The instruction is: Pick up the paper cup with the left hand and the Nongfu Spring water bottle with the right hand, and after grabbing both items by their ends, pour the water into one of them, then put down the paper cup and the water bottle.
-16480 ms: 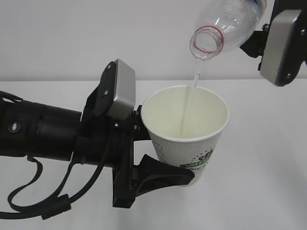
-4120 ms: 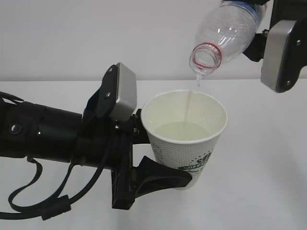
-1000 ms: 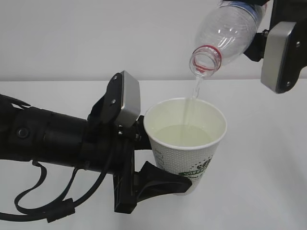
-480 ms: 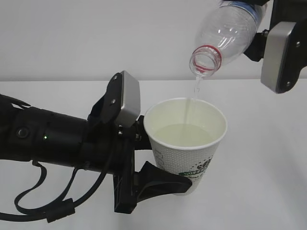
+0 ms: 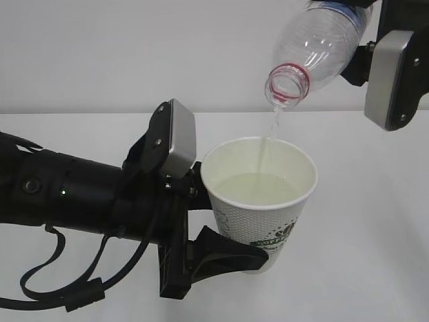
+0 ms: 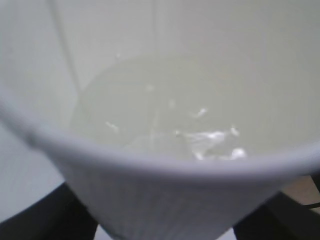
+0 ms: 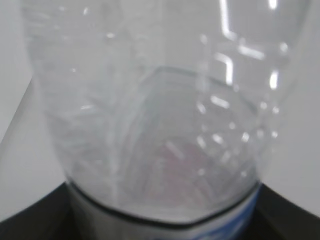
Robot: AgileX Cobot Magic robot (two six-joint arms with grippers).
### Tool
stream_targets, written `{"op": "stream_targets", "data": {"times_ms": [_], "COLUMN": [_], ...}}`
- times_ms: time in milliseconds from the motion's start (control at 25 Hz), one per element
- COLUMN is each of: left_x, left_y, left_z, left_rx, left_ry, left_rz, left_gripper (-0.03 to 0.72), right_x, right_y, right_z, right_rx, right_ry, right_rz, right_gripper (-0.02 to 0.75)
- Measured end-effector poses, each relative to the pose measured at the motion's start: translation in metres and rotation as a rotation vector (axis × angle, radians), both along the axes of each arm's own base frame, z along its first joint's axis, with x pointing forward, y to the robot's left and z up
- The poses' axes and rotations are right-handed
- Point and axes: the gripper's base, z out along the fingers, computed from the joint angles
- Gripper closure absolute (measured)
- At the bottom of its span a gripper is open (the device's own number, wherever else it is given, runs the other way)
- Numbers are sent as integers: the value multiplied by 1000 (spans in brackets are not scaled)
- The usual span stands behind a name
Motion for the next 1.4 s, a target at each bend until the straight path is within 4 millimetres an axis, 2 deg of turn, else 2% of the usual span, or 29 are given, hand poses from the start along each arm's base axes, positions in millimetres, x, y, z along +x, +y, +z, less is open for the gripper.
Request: {"op": "stream_targets", "data": {"times_ms": [1400], "left_x": [0], "left_y": [0], "left_z": [0], "left_rx": [0], "left_ry": [0], "left_rz": [0], "left_gripper": [157], "right_x": [0], "right_y": [0], "right_z": [0], "right_rx": [-14], "right_ry": [-17], "right_rz": [5], "right_gripper": [253]}}
